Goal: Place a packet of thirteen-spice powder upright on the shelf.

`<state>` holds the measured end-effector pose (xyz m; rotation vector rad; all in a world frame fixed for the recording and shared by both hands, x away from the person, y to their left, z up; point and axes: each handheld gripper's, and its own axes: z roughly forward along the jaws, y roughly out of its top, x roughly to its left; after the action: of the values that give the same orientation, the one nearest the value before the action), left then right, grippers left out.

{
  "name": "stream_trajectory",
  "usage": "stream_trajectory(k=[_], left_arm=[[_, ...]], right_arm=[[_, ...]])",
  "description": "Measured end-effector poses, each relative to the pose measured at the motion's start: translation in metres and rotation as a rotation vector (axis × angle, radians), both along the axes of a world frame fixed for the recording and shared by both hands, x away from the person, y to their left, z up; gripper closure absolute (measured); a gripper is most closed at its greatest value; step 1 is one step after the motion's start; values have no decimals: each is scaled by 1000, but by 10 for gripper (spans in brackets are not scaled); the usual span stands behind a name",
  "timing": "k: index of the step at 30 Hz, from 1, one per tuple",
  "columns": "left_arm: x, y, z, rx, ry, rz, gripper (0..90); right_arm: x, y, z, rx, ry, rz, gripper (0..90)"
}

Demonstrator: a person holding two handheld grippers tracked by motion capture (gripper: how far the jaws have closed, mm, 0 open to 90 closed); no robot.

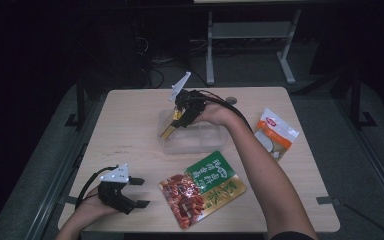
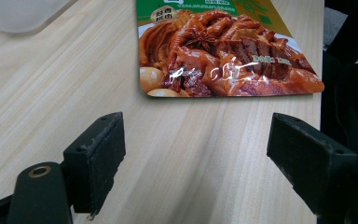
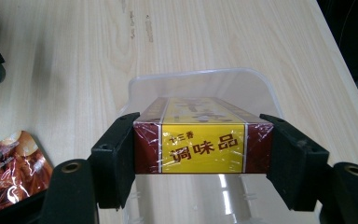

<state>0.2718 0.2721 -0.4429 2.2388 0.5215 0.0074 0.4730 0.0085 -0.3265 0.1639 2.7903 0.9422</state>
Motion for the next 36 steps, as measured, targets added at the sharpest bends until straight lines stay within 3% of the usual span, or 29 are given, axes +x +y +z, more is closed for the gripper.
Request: stream_trajectory(k=[19, 36], left_arm=[[0, -1, -1, 6, 8, -14, 188], [0, -6, -3, 10, 15, -34, 187]], right_arm=[[4, 17, 0, 13, -10, 14, 318], [4, 32, -7, -17, -19, 13, 317]])
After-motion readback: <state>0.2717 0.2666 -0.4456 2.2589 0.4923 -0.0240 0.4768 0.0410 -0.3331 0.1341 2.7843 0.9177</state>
